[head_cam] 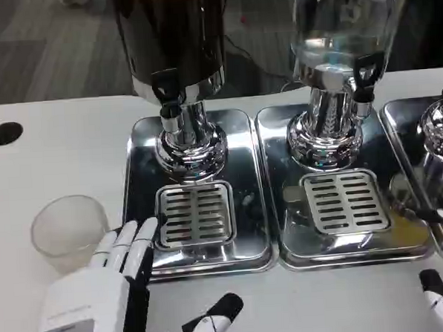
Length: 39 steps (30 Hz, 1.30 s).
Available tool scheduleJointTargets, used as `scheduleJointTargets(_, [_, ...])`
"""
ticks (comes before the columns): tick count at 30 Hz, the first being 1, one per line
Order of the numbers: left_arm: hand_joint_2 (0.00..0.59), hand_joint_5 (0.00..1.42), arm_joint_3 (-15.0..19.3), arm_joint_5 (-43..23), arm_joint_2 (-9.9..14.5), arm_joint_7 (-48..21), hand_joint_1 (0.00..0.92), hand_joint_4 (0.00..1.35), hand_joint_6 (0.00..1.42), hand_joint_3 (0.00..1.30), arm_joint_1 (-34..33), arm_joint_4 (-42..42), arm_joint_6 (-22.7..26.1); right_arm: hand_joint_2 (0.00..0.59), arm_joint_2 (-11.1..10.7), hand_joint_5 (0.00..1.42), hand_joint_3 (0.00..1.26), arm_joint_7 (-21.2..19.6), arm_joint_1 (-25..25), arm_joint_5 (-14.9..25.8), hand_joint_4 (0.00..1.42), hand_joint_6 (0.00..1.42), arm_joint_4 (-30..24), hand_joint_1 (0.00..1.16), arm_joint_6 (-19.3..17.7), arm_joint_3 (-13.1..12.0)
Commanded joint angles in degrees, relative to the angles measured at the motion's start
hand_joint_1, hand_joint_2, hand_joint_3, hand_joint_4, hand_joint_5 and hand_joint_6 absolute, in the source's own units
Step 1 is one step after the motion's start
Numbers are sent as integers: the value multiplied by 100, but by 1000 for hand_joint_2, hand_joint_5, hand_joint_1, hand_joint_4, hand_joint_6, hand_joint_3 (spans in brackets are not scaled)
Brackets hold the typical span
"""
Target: Grasp the cup under the faucet to collect the drink, then remove the cup.
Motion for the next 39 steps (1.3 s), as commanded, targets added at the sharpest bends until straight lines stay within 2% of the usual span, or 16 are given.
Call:
scheduleJointTargets(1, [98,103,9,22,54,13,0,0,320,144,14,-12,5,410,17,96,188,52,-83,112,87,0,-22,527,51,47])
scheduleJointTargets(39, [93,110,123,-153,37,-12,0,0,332,144,-24,-100,22,414,46,107,208,62,20,165,99,0,15,509,36,49])
